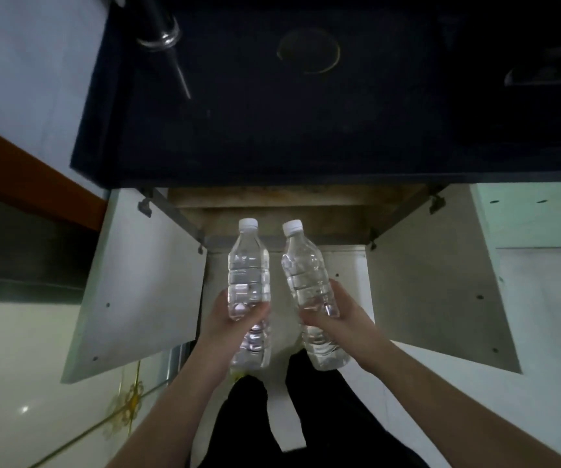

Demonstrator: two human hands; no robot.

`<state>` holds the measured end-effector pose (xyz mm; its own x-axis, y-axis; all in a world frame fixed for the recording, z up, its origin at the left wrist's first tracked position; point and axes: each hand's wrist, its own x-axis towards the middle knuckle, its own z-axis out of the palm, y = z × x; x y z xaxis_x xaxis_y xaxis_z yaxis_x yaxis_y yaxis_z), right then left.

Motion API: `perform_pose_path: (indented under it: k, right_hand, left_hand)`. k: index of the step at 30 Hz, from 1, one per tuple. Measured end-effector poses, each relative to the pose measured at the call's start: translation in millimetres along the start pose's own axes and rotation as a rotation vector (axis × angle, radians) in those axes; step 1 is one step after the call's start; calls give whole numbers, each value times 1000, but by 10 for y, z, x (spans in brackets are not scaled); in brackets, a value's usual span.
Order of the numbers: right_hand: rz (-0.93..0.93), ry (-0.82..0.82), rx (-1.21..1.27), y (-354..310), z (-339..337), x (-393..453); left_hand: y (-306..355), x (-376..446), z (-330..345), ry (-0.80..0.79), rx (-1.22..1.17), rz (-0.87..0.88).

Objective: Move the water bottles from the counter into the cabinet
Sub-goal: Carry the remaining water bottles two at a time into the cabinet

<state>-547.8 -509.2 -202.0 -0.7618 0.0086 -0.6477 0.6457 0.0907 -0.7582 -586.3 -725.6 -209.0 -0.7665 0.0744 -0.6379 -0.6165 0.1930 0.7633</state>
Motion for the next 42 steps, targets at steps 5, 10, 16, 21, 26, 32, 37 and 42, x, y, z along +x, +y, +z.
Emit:
perform_pose_path:
  k: [5, 10, 16, 21, 26, 32, 37, 42]
  right_hand:
    - [24, 121, 160, 187, 261, 348]
    - [4, 209, 283, 415, 439, 771]
    - [-100, 226, 259, 724, 407, 1596]
    - [-211, 173, 241, 928, 249, 2173]
    - [-300, 177, 123, 930, 50, 2575]
    - [-331, 374, 154, 815, -175, 3022]
    - [-385, 426, 171, 718, -400, 3403]
    - [-480, 457, 170, 688, -498, 3656]
  left_hand:
    - [-119, 550, -212, -137, -11, -18]
    - [-229, 1071, -260, -236, -56, -33]
    - [-619, 1865, -137, -313, -136, 10]
    - [-854, 2435, 52, -319, -145, 110]
    - [-901, 2965, 240, -337, -232, 66]
    - [-697, 3329, 359, -275, -191, 263]
    - [-505, 3671, 499, -260, -106, 409]
    - [-464, 3991, 543, -173, -96, 476]
